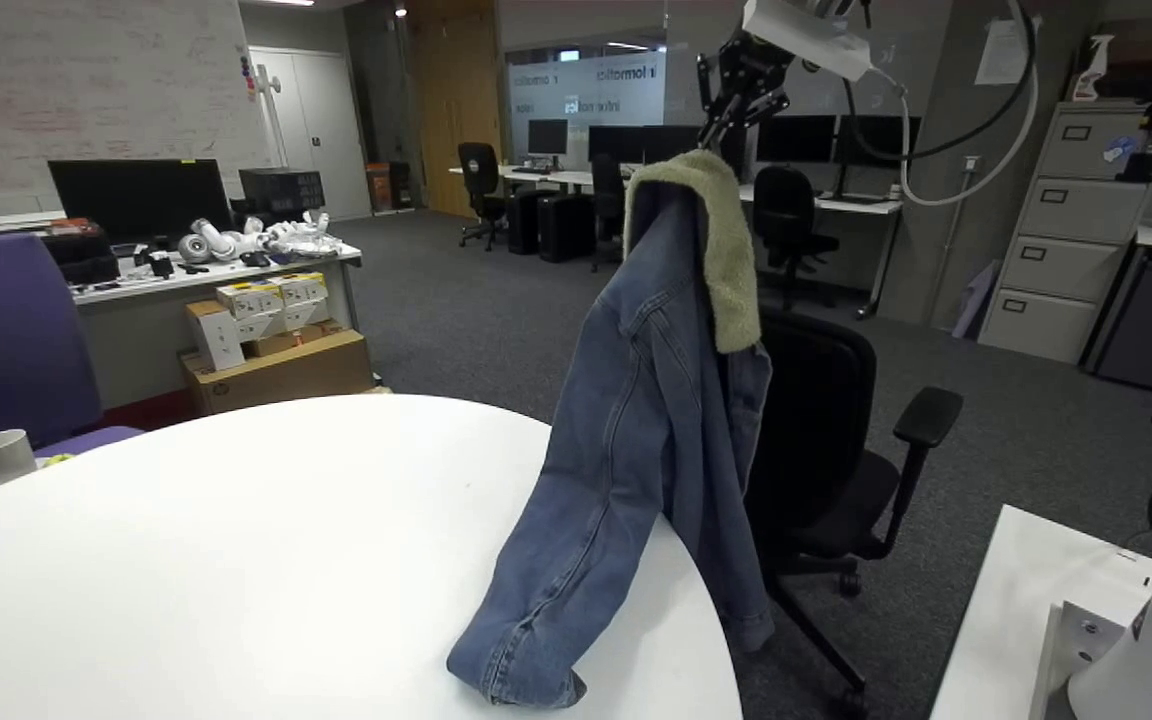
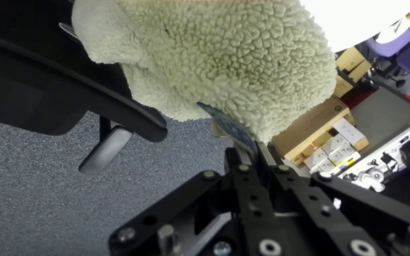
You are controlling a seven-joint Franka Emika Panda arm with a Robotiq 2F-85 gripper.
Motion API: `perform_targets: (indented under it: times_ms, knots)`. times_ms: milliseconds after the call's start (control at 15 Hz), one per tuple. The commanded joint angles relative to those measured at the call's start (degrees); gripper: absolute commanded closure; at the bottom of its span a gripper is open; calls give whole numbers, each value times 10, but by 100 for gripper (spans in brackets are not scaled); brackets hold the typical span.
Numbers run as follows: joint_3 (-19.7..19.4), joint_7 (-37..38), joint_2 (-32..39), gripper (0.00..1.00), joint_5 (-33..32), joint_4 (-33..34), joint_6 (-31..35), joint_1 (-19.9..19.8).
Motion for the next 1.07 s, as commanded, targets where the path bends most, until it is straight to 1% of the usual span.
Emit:
perform_targets:
  times_ms: [0,267,533,667,800,1000]
  knots:
    - [-8,-8,-20,98,12,75,-20,-11]
    - [-2,-8,-16,98,4,119,-22,-6]
    - [9,-7,-9,98,2,149,-24,-2]
    - [12,-6,-7,98,-5,157,-24,-7]
    - [7,-4,-5,98,-9,163,-27,-13]
    - [-16,-2,-11,98,-3,161,-33,-30]
